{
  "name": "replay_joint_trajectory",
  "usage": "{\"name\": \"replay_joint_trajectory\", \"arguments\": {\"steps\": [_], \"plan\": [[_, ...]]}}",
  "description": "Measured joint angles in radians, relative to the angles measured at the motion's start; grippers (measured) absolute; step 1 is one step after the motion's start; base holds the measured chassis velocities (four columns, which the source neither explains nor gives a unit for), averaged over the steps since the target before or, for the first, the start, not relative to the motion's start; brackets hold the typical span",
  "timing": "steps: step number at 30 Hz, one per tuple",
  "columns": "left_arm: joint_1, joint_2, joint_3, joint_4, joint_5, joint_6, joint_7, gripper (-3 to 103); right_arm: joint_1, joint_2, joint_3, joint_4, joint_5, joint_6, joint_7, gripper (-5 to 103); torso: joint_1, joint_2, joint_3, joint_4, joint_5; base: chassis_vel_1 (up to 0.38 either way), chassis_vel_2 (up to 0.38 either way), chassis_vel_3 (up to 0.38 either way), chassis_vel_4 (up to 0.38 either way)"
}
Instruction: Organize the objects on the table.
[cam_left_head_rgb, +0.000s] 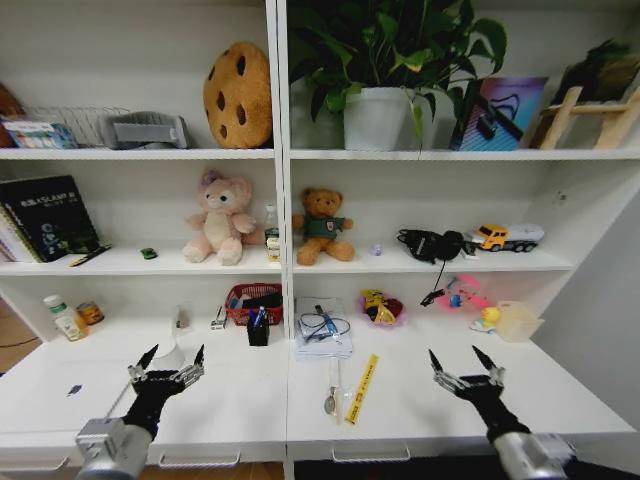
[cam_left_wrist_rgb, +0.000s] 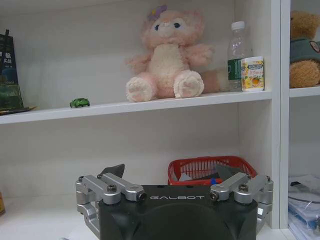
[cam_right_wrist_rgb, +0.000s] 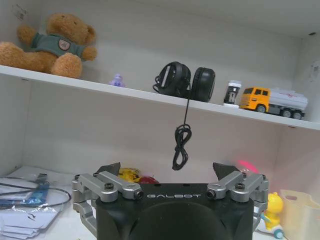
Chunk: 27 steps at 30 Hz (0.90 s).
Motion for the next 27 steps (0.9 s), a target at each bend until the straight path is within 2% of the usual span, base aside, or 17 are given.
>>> {"name": "replay_joint_trajectory", "arguments": {"steps": [27], "plan": [[0.0,0.0,0.0,0.0,0.0,0.0,0.0,100,0.005,0.01,-0.001,-0.019,0.001,0.005,0.004,100,0.0,0.0,0.0,0.0001,0.0003,0.0,0.0,0.0,0.0]]}}
